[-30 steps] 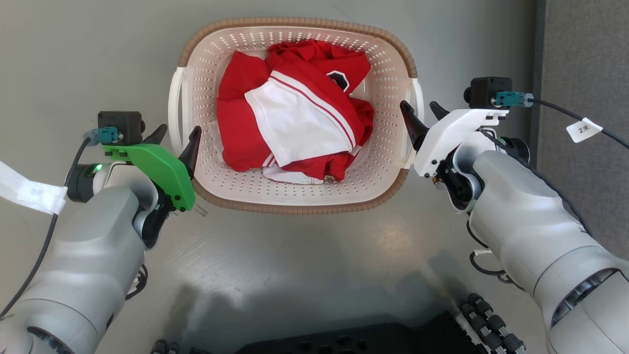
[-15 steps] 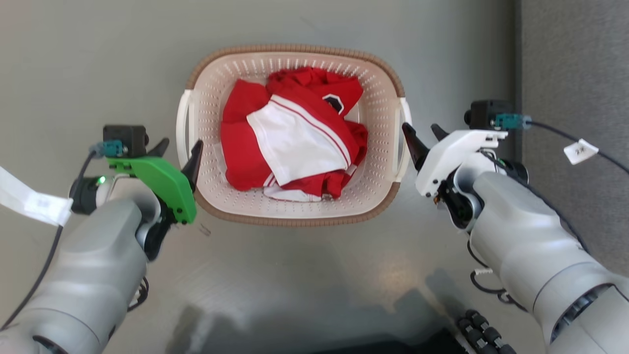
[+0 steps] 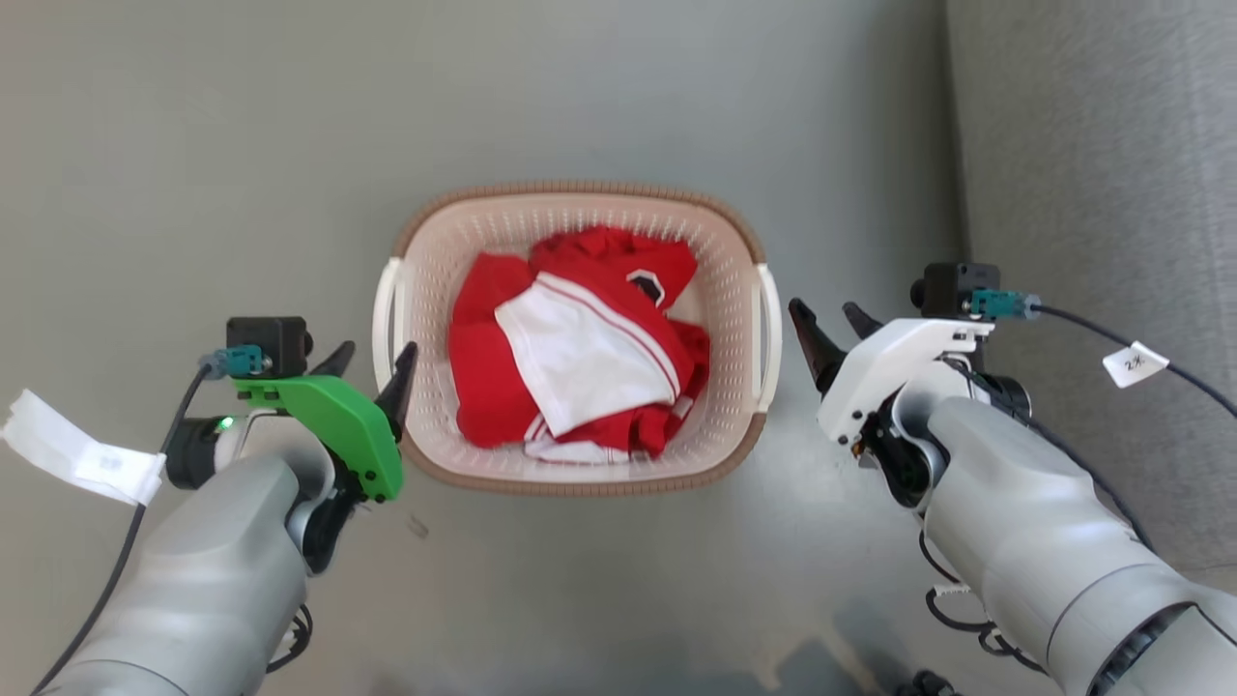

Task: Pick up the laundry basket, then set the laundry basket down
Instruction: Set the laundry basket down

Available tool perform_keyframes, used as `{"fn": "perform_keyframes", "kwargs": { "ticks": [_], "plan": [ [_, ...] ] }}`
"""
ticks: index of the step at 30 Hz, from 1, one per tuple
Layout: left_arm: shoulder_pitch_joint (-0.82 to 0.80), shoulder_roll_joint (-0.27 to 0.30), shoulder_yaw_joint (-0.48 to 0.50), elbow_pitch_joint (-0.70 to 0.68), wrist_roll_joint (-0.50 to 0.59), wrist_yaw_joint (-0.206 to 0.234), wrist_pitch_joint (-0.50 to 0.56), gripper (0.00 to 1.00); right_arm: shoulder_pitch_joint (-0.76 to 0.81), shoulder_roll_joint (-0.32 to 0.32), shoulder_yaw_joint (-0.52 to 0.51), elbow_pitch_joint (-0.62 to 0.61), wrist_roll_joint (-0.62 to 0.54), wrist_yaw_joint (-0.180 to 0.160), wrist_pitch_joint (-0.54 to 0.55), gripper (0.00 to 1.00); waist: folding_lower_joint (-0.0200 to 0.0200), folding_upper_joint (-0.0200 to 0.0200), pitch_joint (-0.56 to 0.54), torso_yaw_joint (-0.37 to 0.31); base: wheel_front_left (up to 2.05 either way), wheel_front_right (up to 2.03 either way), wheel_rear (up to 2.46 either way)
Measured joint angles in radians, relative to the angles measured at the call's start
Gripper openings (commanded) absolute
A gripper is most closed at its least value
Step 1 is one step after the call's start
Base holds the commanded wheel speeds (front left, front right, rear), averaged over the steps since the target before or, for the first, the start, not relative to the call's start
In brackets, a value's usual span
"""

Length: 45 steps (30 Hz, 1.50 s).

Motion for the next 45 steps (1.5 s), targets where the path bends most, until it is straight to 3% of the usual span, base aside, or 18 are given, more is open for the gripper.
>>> {"fn": "perform_keyframes", "kwargs": {
  "ticks": [14,28,39,45],
  "plan": [
    [0.028,0.036,0.189,-0.109,0.059,0.0,0.0,1.0,0.048,0.0,-0.007,0.002,-0.021,0.017,-0.017,1.0,0.0,0.0,-0.197,-0.002,0.0,0.0,0.0],
    [0.208,0.055,0.37,-0.231,0.152,0.0,0.0,1.0,0.129,-0.058,-0.178,-0.192,-0.13,0.014,-0.017,1.0,-0.0001,0.0,-0.396,0.006,0.0,0.0,0.0],
    [0.32,0.066,0.525,-0.415,0.32,0.004,0.0,1.0,0.243,-0.117,-0.355,-0.439,-0.301,-0.041,-0.019,1.0,-0.0001,0.0,-0.51,0.008,0.0,0.0,0.0],
    [0.381,0.077,0.651,-0.53,0.384,0.028,-0.001,1.0,0.301,-0.11,-0.416,-0.574,-0.393,-0.079,-0.022,1.0,-0.0001,0.0,-0.523,0.016,0.0,0.0,0.0]
  ]
}}
